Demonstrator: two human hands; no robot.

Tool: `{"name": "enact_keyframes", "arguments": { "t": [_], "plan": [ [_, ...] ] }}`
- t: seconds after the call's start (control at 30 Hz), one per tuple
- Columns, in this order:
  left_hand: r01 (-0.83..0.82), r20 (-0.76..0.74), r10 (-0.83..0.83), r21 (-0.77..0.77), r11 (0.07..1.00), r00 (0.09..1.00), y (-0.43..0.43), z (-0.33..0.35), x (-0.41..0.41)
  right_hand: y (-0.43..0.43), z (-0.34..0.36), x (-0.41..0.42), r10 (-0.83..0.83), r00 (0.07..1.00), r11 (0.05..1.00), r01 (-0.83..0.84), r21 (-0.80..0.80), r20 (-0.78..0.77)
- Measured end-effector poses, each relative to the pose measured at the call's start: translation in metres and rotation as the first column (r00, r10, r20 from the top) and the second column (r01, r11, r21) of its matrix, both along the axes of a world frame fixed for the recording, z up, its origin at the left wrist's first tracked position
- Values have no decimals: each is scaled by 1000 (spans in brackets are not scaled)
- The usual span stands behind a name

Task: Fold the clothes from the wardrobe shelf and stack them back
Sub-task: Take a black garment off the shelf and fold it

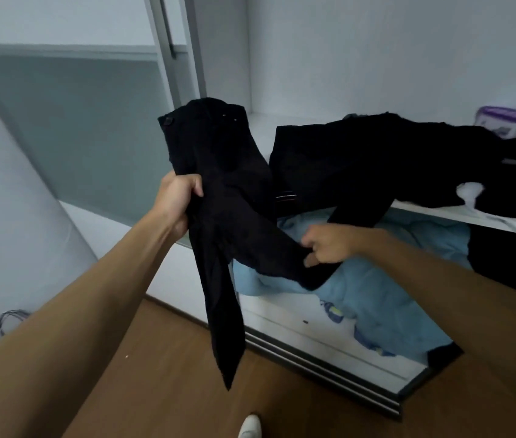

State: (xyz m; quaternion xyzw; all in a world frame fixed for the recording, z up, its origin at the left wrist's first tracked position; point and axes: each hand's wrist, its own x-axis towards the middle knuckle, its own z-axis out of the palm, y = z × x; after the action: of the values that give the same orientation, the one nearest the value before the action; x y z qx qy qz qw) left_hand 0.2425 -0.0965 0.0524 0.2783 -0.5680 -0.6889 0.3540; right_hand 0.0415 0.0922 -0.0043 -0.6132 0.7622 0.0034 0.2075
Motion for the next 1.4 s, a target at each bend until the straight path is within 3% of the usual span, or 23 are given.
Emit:
{"name": "enact_keyframes", "arguments": {
  "t": [0.13,0.27,0.37,0.43,0.5,0.53,0.6,0.67,0.73,0.77,0.87,0.9,0.97,1.07,1.27,1.4],
  "plan": [
    [91,41,-89,-47,995,995,24,-1,-10,34,-18,39,-103,940,992,73,104,326],
    [296,117,-285,-82,952,951,47,-3,-30,78,-28,45,-313,801,922,129,364,509],
    [477,229,-440,-142,868,869,61,-9,-41,100,-32,39,-452,809,837,239,492,375],
    [556,263,-511,-138,819,818,66,-14,-45,106,-25,29,-539,793,806,386,448,285],
    [611,276,-564,-127,782,779,66,-20,-44,108,-15,20,-668,621,731,650,207,409],
    [628,278,-581,-121,769,765,64,-24,-43,108,-11,16,-679,460,611,786,93,573],
    [629,269,-586,-110,770,764,55,-32,-39,101,0,20,-457,138,361,932,41,879],
    [593,227,-565,-82,801,793,42,-41,-34,87,11,29,-179,-6,290,955,58,984],
    [563,202,-545,-38,826,813,25,-47,-27,70,24,40,33,-48,309,950,35,998],
    [558,212,-542,-21,829,813,16,-51,-24,61,28,45,75,-26,333,943,-1,997],
    [508,292,-488,11,862,822,-9,-71,-13,36,23,62,-117,158,385,917,-102,980],
    [467,318,-452,30,884,834,-19,-82,-10,27,13,70,-198,175,386,918,-88,965],
    [413,369,-403,57,909,837,-32,-102,-5,17,-12,86,-282,142,360,932,-32,949],
    [487,426,-506,161,858,750,-49,-133,5,3,-55,115,-329,59,287,957,40,942],
    [566,397,-652,324,758,646,-72,-183,27,-1,-107,153,-369,-77,300,933,197,926],
    [598,330,-714,393,698,617,-84,-203,36,-4,-128,175,-348,-190,230,932,280,918]
  ]
}}
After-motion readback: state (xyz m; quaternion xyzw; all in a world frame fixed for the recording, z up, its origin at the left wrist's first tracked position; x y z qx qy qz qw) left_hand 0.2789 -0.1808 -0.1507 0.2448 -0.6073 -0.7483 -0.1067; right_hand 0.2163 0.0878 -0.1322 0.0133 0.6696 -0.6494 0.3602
